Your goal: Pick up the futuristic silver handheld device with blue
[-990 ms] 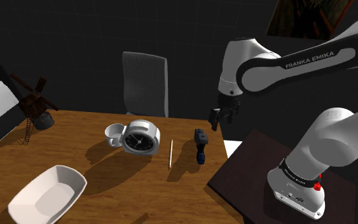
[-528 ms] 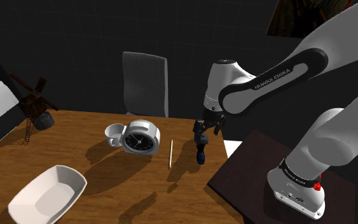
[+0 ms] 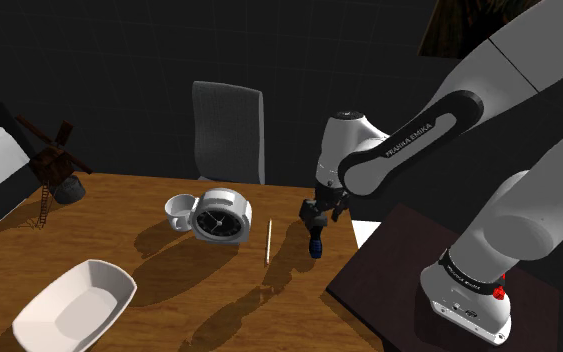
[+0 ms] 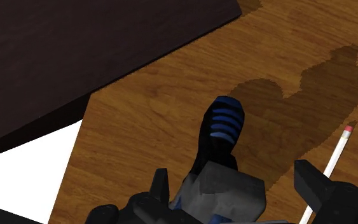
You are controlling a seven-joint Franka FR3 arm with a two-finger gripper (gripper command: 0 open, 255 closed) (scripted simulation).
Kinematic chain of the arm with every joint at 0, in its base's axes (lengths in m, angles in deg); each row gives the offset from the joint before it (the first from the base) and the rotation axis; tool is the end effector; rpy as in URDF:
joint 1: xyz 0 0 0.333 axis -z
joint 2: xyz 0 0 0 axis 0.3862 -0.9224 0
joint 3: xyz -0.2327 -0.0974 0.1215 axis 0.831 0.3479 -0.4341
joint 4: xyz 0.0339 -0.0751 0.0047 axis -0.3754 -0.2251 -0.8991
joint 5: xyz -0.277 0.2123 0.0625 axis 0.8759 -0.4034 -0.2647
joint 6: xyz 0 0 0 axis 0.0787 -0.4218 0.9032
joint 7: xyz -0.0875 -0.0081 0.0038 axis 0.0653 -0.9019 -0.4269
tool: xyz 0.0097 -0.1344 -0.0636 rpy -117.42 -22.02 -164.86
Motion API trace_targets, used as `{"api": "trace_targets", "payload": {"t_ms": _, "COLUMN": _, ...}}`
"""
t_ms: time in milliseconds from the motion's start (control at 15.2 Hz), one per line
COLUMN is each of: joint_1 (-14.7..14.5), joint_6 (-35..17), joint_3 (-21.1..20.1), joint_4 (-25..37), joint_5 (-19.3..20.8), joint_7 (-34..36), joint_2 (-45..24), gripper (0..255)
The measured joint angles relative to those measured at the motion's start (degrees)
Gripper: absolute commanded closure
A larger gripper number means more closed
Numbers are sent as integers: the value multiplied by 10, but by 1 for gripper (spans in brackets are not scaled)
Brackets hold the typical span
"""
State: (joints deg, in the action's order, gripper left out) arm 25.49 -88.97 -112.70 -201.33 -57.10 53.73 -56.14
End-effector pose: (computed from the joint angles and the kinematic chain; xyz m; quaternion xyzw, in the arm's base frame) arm 0.3503 0.1454 0.2180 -0.9811 0.1887 0.0306 0.0297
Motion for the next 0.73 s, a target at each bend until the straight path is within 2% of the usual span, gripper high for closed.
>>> {"api": "trace_targets", "payload": {"t_ms": 66, "joint_1": 0, "joint_6": -4, "joint_3": 0, "joint_4": -1, "joint_5": 0, "joint_7": 0, "joint_2": -3, "gripper": 255}}
{"api": "trace_targets", "payload": {"t_ms": 726, "joint_1": 0, "joint_6": -7, "joint_3": -1, "joint_4": -2, "joint_5": 1, "joint_7": 1, "joint_2": -4, "gripper": 255}}
